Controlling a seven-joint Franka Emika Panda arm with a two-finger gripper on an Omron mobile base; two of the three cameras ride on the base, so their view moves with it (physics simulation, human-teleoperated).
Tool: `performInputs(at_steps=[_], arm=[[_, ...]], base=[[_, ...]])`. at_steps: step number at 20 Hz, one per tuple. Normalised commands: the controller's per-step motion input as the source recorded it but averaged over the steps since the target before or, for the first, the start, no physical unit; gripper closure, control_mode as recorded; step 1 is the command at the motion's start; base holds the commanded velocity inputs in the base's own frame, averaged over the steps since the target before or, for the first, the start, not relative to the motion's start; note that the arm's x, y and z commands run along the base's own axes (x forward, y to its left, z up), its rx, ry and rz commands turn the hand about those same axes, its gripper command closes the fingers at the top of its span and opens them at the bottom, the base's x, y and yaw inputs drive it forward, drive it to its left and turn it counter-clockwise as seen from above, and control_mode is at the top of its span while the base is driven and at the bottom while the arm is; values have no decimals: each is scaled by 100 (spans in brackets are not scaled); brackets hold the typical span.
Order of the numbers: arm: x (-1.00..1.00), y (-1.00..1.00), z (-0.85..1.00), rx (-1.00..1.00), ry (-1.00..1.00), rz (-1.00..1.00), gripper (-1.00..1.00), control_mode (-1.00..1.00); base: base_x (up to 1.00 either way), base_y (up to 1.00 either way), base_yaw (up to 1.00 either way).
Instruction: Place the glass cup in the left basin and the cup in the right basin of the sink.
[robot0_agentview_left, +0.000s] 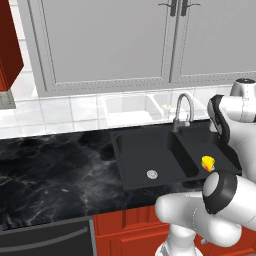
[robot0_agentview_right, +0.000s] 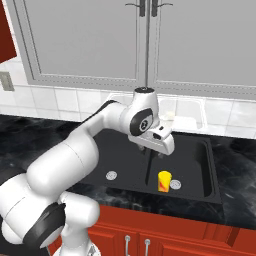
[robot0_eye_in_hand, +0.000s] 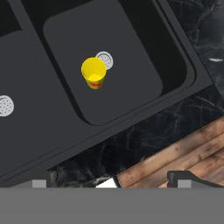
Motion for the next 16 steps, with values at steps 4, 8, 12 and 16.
performInputs(at_steps=[4, 8, 12, 16], arm=[[0, 0, 0, 0, 0, 0, -100, -100], [0, 0, 0, 0, 0, 0, -100, -100], [0, 0, 0, 0, 0, 0, -100, 100], [0, 0, 0, 0, 0, 0, -100, 100]], base=[[0, 0, 0], [0, 0, 0], [0, 0, 0], [0, 0, 0]])
